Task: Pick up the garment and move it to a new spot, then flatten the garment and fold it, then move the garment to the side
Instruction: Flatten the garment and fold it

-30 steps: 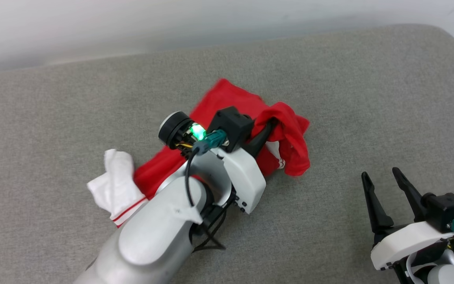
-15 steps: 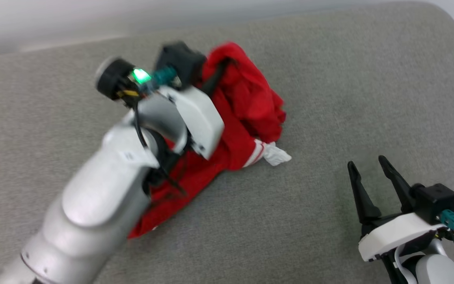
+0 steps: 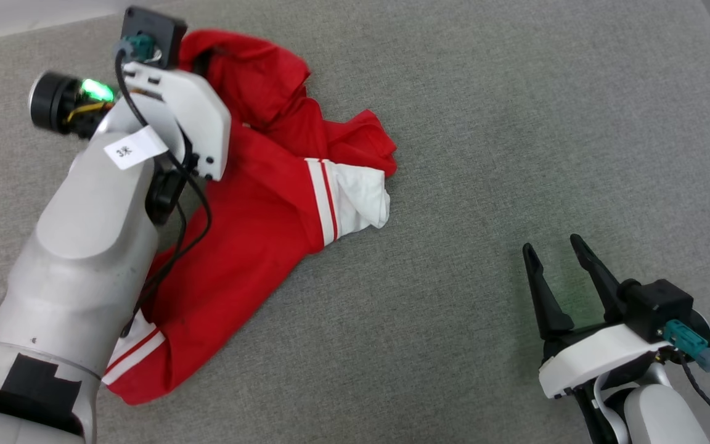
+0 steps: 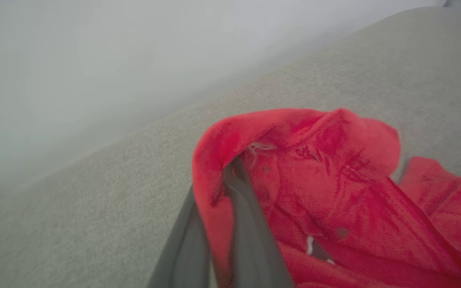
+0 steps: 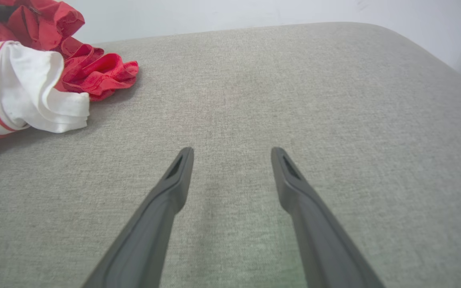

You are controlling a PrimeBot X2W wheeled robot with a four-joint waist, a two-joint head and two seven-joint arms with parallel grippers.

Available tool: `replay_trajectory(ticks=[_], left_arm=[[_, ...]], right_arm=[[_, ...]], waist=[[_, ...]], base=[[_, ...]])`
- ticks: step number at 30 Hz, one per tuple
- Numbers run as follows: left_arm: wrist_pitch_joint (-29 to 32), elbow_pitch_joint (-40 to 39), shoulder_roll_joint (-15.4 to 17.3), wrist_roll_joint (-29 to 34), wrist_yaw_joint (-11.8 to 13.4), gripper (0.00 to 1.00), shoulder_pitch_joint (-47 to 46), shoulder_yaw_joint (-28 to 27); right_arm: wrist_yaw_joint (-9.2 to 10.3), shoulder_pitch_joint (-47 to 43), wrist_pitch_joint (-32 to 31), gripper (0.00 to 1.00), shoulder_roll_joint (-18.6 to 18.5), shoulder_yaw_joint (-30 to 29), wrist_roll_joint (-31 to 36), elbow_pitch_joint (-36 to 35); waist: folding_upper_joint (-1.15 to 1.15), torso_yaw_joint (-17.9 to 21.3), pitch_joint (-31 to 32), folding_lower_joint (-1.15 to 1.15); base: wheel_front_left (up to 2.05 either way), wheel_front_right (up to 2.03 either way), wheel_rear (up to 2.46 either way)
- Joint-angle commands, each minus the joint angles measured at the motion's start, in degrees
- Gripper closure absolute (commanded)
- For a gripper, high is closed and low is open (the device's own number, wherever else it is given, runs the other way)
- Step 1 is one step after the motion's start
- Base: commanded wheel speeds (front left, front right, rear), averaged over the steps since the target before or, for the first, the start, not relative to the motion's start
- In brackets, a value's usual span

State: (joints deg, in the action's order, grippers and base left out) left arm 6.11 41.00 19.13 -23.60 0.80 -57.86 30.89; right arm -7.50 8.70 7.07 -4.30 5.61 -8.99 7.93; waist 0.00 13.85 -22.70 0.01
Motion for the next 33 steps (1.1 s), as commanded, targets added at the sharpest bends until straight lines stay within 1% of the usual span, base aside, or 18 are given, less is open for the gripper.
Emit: replay_trajectory(ticks=[1,4,8,13,17,20,22,23,25,29,33], left_arm=[[-0.32,2.61,-0.4,-1.13,-0.47,0.0,0.12,-0.55],[0.06,7.87,-1.14,-1.94,-3.2,0.0,0.94,0.4],[-3.96,10.78,-2.3,-2.46,-5.24,0.0,-0.03,0.81],[-11.93,10.09,-3.22,-2.18,-6.33,0.0,-0.93,1.3],[-18.16,7.28,-3.31,-1.97,-6.64,0.0,0.23,1.27],[-20.45,3.21,-1.93,-1.32,-5.58,0.0,3.08,0.82],[-21.04,-0.81,-0.85,-0.94,-4.4,0.0,5.97,0.05],[-21.04,-0.81,-0.85,-0.94,-4.4,0.0,5.97,0.05],[-21.23,-5.13,0.48,-0.98,-3.22,0.0,10.02,-0.87],[-21.37,-16.42,3.6,-0.82,0.98,0.0,20.56,-4.22],[-21.35,-28.01,5.69,-0.47,5.66,0.0,33.32,-7.77]], right_arm=[[0.02,0.97,0.33,0.0,0.41,0.33,0.17,0.34],[0.03,1.39,0.4,0.0,0.39,0.58,0.38,0.78],[0.03,1.35,0.02,0.0,-0.32,0.23,0.89,0.58],[0.03,0.01,-0.83,0.0,-1.58,-0.86,0.84,-0.11],[0.03,-1.56,-1.83,0.0,-2.67,-1.71,0.68,-0.89],[0.02,-2.88,-2.54,0.0,-3.18,-2.33,0.41,-1.66],[0.02,-3.83,-3.08,0.0,-3.47,-2.62,0.11,-2.26],[0.02,-3.83,-3.08,0.0,-3.47,-2.62,0.11,-2.26],[0.03,-4.93,-3.69,0.0,-3.79,-2.95,-0.19,-2.87],[0.02,-6.48,-4.59,0.0,-4.07,-3.37,-0.54,-4.12],[0.02,-7.77,-5.11,0.0,-4.16,-3.57,-0.8,-5.16]], waist=[[0.0,-0.1,0.12,-0.01],[0.0,-0.69,0.66,-0.01],[0.0,-2.32,1.94,-0.01],[0.0,-5.17,5.29,-0.01],[0.0,-7.8,8.87,-0.01],[0.0,-9.71,11.65,-0.01],[0.0,-10.91,13.29,-0.01],[0.0,-10.91,13.29,-0.01],[0.0,-12.04,14.67,-0.01],[0.0,-13.87,16.59,-0.01],[0.0,-15.14,17.28,-0.01]], base=[[0.0,0.0,0.0],[0.0,0.0,0.0],[0.0,0.0,0.0],[0.0,0.0,0.0],[0.0,0.0,0.0],[0.0,0.0,0.0],[0.0,0.0,0.0],[0.0,0.0,0.0],[0.0,0.0,0.0],[0.0,0.0,0.0],[0.0,0.0,0.0]])
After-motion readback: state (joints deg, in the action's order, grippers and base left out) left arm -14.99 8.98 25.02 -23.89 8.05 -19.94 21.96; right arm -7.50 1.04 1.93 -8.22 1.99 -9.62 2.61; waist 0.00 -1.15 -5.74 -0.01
